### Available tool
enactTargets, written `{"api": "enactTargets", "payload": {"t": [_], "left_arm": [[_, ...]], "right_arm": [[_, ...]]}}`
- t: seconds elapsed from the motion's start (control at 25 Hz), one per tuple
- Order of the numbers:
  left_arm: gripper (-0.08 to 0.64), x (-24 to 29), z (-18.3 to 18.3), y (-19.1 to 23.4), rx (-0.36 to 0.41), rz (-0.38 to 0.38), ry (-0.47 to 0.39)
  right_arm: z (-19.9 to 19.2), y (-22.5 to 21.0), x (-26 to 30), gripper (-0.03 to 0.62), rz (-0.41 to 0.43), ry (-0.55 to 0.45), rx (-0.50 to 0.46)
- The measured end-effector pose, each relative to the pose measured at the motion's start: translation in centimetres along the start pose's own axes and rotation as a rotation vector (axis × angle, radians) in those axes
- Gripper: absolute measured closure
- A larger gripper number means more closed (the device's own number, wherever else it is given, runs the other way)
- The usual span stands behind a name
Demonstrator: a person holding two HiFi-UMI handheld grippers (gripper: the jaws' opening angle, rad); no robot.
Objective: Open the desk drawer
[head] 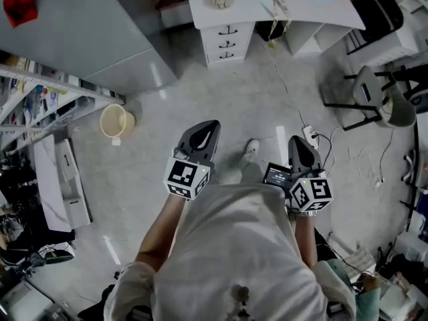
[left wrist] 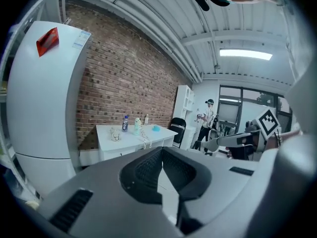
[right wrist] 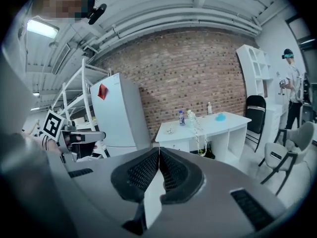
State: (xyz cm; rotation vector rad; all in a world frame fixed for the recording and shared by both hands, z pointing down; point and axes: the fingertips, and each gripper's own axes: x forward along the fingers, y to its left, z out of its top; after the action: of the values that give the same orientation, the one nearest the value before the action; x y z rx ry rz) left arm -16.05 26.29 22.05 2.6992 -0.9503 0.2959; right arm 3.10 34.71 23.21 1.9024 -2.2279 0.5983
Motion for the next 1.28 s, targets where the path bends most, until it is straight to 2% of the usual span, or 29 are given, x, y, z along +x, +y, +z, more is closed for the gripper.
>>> {"api": "enactTargets", "payload": {"t": [0.2, 0.36, 0.64, 0.84, 0.96, 1.08, 1.28], "left_arm": [[0.552, 4.8, 1.7, -0.1, -0.050, 0.123, -0.020], [0.552, 7.5, 2.5, -1.3, -0.064, 0.206, -0.018], [0.552, 10.5, 0.4, -1.0, -0.133, 0.293, 0.036], [0.552, 12.6, -2.2, 3.0, -0.168, 0.287, 0.100], [0.552, 15.3, -3.4, 6.3, -0.178, 0.263, 0.132], [0.552, 19.4, -4.3, 9.5, -0.163, 0.210, 0.168], [0.552, 27.2, -6.4, 15.0, -0.102, 0.101, 0.195]], "right_arm": [[3.2, -4.9, 5.0, 0.566, 0.150, 0.025, -0.075], [4.3, -7.4, 7.8, 0.566, 0.260, 0.051, -0.100], [4.4, -10.5, 12.1, 0.566, 0.346, 0.104, -0.139], [2.4, -12.7, 17.9, 0.566, 0.342, 0.169, -0.162], [2.0, -13.7, 22.4, 0.566, 0.334, 0.214, -0.230], [2.5, -14.6, 26.4, 0.566, 0.327, 0.249, -0.289], [1.7, -15.3, 35.6, 0.566, 0.370, 0.309, -0.355]]}}
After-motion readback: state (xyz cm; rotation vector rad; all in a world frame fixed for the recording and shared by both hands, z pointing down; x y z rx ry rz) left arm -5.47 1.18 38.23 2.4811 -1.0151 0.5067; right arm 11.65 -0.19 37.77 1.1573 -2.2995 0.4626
